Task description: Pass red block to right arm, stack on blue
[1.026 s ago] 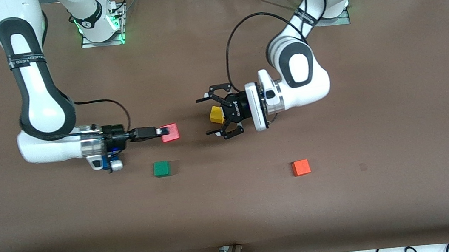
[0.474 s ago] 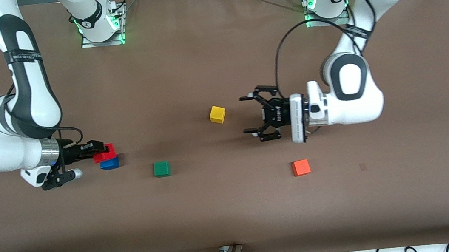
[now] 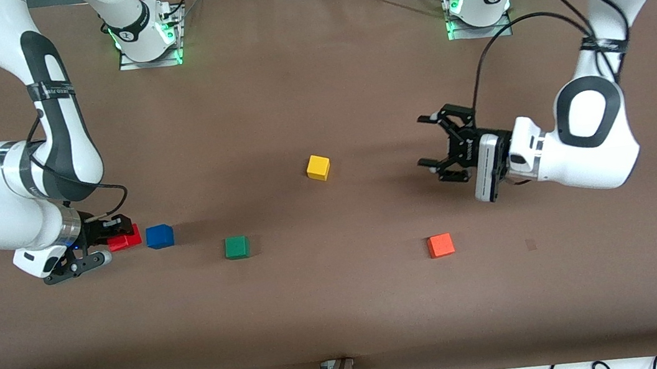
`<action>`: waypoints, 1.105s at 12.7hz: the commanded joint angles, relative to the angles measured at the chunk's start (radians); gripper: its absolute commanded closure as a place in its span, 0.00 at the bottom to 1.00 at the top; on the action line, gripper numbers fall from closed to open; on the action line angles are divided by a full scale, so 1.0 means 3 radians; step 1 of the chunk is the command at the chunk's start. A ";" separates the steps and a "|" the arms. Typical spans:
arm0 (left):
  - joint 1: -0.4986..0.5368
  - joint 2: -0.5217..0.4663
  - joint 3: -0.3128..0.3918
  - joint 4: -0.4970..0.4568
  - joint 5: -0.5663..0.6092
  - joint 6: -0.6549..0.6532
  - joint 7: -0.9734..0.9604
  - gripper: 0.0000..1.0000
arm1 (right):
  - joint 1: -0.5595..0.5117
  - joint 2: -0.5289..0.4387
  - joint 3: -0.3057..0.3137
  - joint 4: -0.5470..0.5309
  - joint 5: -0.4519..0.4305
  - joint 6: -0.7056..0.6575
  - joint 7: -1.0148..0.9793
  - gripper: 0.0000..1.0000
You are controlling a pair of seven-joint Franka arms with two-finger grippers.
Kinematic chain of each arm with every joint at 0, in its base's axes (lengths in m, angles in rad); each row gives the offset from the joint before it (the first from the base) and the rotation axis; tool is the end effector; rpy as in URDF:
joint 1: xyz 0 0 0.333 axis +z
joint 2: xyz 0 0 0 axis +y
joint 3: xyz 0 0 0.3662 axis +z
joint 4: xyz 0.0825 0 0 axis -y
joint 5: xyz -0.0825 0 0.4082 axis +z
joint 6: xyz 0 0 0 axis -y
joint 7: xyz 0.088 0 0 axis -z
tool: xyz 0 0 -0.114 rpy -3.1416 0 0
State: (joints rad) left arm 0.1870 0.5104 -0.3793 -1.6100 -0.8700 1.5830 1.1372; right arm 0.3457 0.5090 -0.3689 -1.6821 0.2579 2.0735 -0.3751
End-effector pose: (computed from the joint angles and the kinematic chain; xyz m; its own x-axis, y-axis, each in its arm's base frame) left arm 0.6605 -0.1752 0.3963 0.6291 -0.5990 0.4955 -0.6466 -0.0494 0.7612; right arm 0.7053 0.0300 0.3383 0.9658 0.2527 -0.0589 0.2489 -0.9664 -0.0646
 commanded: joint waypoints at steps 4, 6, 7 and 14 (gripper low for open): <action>0.0077 -0.0193 0.0001 0.0202 0.1262 -0.0465 -0.1186 0.00 | 0.0269 -0.0096 -0.0054 -0.0370 -0.0246 0.0461 0.0356 0.89; 0.0108 -0.0198 0.0047 0.0228 0.1680 -0.0552 -0.1605 0.00 | 0.0305 -0.0137 -0.0059 -0.0579 -0.0246 0.0706 0.0361 0.89; 0.0128 -0.0249 0.0052 0.0228 0.1916 -0.0593 -0.1805 0.00 | 0.0340 -0.0162 -0.0054 -0.0686 -0.0246 0.0834 0.0361 0.89; 0.0098 -0.0892 0.0057 0.0228 0.2798 -0.0700 -0.3772 0.00 | 0.0448 -0.0203 -0.0059 -0.0846 -0.0246 0.0978 0.0591 0.89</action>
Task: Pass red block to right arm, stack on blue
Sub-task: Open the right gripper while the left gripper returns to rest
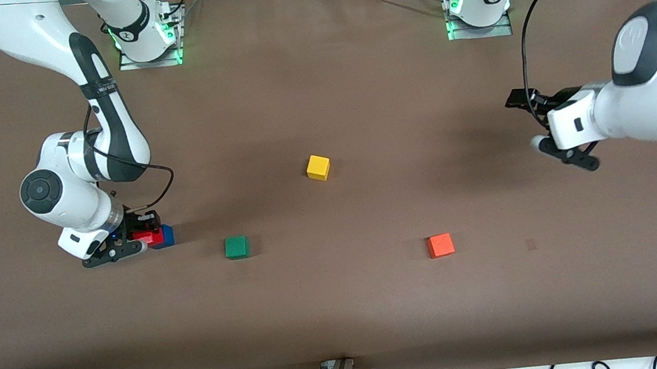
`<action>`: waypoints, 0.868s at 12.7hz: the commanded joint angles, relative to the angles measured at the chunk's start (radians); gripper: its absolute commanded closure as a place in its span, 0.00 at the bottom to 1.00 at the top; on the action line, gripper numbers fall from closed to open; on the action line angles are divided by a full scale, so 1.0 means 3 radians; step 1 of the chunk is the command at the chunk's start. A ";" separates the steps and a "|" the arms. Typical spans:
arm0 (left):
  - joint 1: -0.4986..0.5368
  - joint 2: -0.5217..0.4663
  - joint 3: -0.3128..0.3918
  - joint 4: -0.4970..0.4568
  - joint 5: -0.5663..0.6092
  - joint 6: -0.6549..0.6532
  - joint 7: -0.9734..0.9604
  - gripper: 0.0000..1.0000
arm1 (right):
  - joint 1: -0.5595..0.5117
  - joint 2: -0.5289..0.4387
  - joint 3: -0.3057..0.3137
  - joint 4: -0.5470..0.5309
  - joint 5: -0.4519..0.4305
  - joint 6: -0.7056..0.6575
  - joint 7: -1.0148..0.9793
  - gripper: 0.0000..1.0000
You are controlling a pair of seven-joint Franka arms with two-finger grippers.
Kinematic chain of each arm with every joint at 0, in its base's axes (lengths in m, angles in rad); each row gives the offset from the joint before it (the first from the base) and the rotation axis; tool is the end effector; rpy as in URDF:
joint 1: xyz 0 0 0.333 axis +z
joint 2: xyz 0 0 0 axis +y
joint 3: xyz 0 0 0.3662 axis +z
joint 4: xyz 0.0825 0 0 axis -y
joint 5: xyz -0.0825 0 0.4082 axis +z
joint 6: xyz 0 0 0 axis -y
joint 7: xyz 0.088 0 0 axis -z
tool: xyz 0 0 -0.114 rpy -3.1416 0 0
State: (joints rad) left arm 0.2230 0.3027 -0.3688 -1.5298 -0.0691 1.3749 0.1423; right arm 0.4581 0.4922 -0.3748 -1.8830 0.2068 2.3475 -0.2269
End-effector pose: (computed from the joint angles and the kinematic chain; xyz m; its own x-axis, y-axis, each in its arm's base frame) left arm 0.6249 -0.0724 0.5033 0.8654 -0.3132 -0.3912 -0.2367 -0.9435 0.2317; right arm 0.6705 0.0792 0.2836 0.9785 0.2059 0.0100 0.2056 -0.9783 0.0278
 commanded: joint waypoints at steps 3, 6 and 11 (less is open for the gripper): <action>-0.0791 -0.0579 0.0796 -0.0101 0.0235 0.0125 -0.0781 0.00 | 0.0074 -0.0153 -0.0039 -0.0253 -0.0096 0.0151 0.0127 0.88; -0.0963 -0.0854 0.1055 -0.0345 0.0286 0.0589 -0.0781 0.00 | 0.0074 -0.0148 -0.0039 -0.0268 -0.0101 0.0193 0.0122 0.59; -0.0953 -0.1091 0.1096 -0.0689 0.0430 0.0990 -0.1465 0.00 | 0.0063 -0.0168 -0.0100 -0.0044 -0.0096 -0.0057 0.0107 0.00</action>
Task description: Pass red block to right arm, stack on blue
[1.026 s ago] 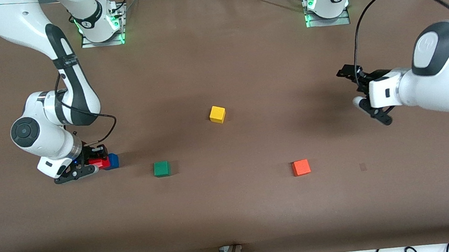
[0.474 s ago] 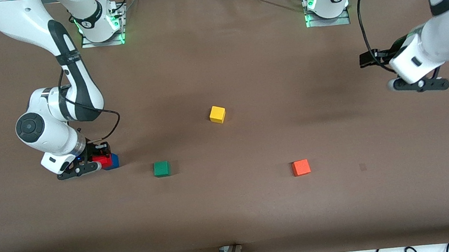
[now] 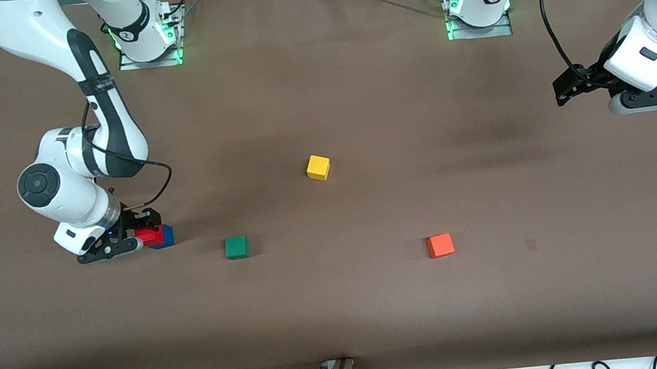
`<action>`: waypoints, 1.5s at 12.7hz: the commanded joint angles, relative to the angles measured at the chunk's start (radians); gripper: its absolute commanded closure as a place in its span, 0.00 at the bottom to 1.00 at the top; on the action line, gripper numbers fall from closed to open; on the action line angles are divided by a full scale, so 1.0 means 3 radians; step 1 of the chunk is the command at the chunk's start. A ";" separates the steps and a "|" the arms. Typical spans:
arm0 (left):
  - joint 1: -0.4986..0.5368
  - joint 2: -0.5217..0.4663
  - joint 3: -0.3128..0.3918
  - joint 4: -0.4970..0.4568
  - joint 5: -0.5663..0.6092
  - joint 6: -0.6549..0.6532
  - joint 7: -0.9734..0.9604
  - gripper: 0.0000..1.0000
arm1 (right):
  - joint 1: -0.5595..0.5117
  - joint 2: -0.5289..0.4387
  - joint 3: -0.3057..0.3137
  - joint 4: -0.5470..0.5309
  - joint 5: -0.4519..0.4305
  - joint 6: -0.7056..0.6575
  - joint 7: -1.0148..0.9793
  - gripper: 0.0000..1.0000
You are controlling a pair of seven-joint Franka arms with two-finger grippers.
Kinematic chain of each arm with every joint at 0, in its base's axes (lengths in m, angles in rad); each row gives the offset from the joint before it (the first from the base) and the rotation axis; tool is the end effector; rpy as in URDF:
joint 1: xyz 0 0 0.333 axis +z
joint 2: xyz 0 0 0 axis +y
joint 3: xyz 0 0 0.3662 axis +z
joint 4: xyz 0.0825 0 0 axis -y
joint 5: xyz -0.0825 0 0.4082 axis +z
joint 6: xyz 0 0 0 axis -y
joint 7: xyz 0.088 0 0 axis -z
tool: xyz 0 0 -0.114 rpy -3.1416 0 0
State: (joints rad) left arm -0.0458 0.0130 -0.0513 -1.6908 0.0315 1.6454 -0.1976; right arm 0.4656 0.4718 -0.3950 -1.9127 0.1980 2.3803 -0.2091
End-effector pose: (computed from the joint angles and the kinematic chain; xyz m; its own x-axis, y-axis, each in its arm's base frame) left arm 0.5816 -0.0531 0.6069 0.9939 0.0980 -0.0513 0.0959 -0.9945 -0.0414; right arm 0.6662 0.0687 0.2888 0.9830 0.1803 0.0341 0.1788 -0.9830 0.0421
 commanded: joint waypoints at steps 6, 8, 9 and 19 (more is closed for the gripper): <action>-0.0031 -0.0156 0.0063 -0.0137 0.0074 0.0073 0.0066 0.00 | -0.0094 -0.0090 -0.0043 0.0888 -0.0062 -0.1270 0.0017 0.00; -0.0031 -0.0181 0.0058 -0.0112 0.0064 0.0068 0.0086 0.00 | -0.0136 -0.0090 -0.0049 0.1047 -0.0026 -0.1572 0.0037 0.00; -0.0026 -0.0181 0.0053 -0.0091 0.0059 0.0053 0.0111 0.00 | -0.0146 -0.0095 -0.0049 0.1134 -0.0026 -0.1725 0.0037 0.00; -0.0042 -0.0171 0.0013 -0.0045 0.0064 0.0012 0.0127 0.00 | -0.0451 -0.0650 0.0266 0.1453 -0.0163 -0.2678 0.0748 0.00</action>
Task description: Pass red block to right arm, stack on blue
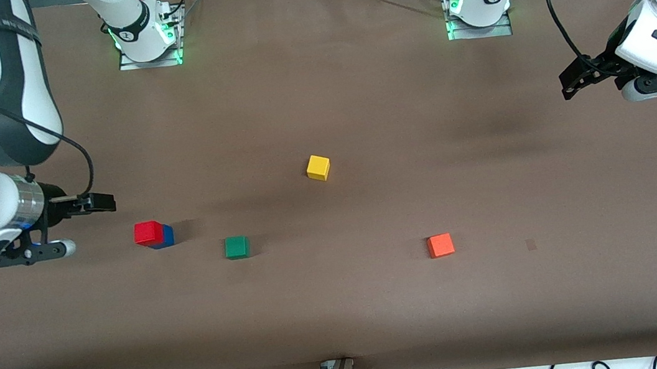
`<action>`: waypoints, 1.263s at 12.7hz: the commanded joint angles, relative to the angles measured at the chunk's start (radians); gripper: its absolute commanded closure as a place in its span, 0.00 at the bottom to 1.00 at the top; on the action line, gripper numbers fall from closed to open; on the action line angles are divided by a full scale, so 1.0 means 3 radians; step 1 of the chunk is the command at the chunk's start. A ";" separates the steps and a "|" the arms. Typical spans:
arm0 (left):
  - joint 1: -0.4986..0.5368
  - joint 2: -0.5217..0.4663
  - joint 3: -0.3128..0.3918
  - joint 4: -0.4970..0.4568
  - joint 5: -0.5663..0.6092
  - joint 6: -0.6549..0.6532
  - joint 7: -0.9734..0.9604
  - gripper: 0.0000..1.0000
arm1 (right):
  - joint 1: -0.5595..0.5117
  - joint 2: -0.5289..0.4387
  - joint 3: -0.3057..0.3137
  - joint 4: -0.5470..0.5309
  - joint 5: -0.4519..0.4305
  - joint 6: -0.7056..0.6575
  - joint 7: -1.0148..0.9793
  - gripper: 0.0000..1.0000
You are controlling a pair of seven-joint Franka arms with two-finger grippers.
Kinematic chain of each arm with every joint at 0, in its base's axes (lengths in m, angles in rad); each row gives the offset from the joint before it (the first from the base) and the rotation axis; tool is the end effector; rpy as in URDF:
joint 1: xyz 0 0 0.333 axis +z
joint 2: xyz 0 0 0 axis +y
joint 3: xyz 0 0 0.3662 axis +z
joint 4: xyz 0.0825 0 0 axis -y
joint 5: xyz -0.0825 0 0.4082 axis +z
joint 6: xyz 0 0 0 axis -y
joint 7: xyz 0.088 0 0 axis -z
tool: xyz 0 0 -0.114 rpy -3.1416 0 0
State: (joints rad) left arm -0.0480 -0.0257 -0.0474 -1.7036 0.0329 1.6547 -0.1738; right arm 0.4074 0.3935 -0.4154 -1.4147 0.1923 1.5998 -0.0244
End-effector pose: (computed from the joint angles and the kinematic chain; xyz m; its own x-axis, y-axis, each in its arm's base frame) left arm 0.5708 -0.0515 0.6236 0.9970 0.0755 -0.0171 0.0748 -0.9965 -0.0374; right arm 0.6893 0.0637 0.5116 0.9847 0.0117 -0.1736 0.0053 -0.9993 -0.0371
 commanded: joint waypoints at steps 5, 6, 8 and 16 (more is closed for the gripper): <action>-0.0065 -0.0037 -0.0006 0.0003 0.0064 -0.0060 0.0032 0.00 | -0.0780 -0.1096 0.0888 -0.0428 -0.0517 -0.0612 0.0076 0.00; -0.0065 -0.0037 -0.0006 0.0003 0.0059 -0.0065 0.0027 0.00 | -0.0806 -0.1213 0.0919 -0.0459 -0.0604 -0.0740 0.0086 0.00; -0.0065 -0.0037 -0.0011 0.0003 0.0064 -0.0065 0.0022 0.00 | -0.0821 -0.1327 0.0924 -0.0464 -0.0646 -0.0828 0.0087 0.00; -0.0070 -0.0027 -0.0011 0.0003 0.0110 -0.0060 0.0037 0.00 | -0.0862 -0.1251 0.1042 -0.0291 -0.0825 -0.0925 0.0056 0.00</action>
State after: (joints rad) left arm -0.0616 -0.0260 -0.0510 -1.7037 0.0333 1.6478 -0.1737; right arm 0.1641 -0.0030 -0.1129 -1.5319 -0.0377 1.3307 -0.0050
